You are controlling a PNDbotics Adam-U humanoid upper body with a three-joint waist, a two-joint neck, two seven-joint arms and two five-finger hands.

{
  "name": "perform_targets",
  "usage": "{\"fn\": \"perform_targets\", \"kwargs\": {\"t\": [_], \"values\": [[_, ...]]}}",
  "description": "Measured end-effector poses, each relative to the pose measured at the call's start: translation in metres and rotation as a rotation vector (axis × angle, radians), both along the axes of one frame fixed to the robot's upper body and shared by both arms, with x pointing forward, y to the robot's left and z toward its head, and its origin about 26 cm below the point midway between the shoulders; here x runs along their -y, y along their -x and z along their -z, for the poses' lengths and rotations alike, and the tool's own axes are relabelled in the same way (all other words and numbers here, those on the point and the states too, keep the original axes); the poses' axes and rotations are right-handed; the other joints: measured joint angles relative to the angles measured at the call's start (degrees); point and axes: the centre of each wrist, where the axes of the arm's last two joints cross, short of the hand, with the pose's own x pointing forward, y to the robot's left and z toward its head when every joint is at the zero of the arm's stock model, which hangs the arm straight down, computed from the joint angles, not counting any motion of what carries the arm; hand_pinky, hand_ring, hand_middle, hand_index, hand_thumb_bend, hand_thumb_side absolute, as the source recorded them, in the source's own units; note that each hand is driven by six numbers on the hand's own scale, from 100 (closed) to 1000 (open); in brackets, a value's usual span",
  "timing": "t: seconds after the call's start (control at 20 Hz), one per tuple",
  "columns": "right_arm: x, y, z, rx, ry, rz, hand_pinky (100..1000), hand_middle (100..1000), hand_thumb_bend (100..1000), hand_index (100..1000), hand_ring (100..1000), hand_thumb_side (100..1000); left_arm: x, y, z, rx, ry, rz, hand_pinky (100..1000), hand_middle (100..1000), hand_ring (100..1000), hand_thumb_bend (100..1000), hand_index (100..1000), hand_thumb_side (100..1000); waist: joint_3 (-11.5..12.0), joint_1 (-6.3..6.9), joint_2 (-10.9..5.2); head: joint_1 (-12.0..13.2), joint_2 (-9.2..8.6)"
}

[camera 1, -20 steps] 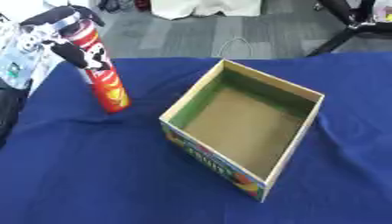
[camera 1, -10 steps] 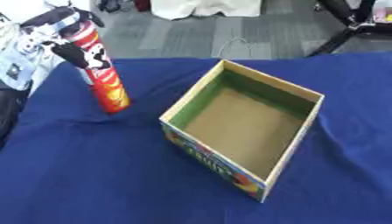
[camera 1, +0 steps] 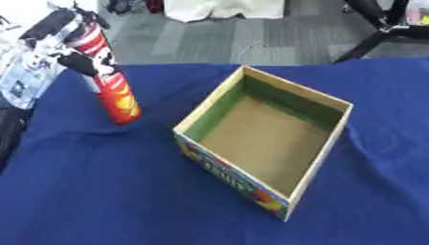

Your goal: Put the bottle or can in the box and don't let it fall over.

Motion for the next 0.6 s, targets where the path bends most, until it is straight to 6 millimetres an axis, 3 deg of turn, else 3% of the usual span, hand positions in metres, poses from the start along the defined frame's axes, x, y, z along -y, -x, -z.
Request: {"fn": "perform_targets", "kwargs": {"t": [0.05,0.2,0.4,0.45,0.6], "values": [[-0.0001,0.0000,0.0001,0.000,-0.001,-0.001,1000,753,100,977,693,745,-0.0003,0.0000,0.0012,0.015,-0.001,0.001,100,220,137,343,317,100,0.0,-0.05,0.00,0.0,0.00],[-0.0006,-0.0001,0.0007,0.000,-0.005,-0.002,1000,753,100,977,693,745,-0.0001,-0.0004,0.0025,0.038,-0.010,0.008,100,135,100,391,214,100,0.0,-0.19,0.00,0.0,0.00],[-0.0006,-0.0001,0.0007,-0.001,-0.005,-0.002,1000,753,100,977,693,745,-0.0002,-0.0005,0.0027,0.029,-0.020,0.020,100,135,100,391,214,100,0.0,-0.20,0.00,0.0,0.00],[-0.0006,-0.0001,0.0007,-0.001,-0.005,-0.002,1000,750,100,977,693,743,-0.0002,-0.0005,0.0027,0.027,-0.022,0.023,100,100,100,406,125,100,0.0,-0.20,-0.01,0.0,0.00],[-0.0005,0.0000,0.0010,-0.002,-0.007,0.001,1000,749,100,976,693,743,-0.0001,-0.0006,0.0027,0.008,-0.033,0.038,100,100,100,391,114,100,0.0,-0.20,-0.15,0.0,0.02]]}}
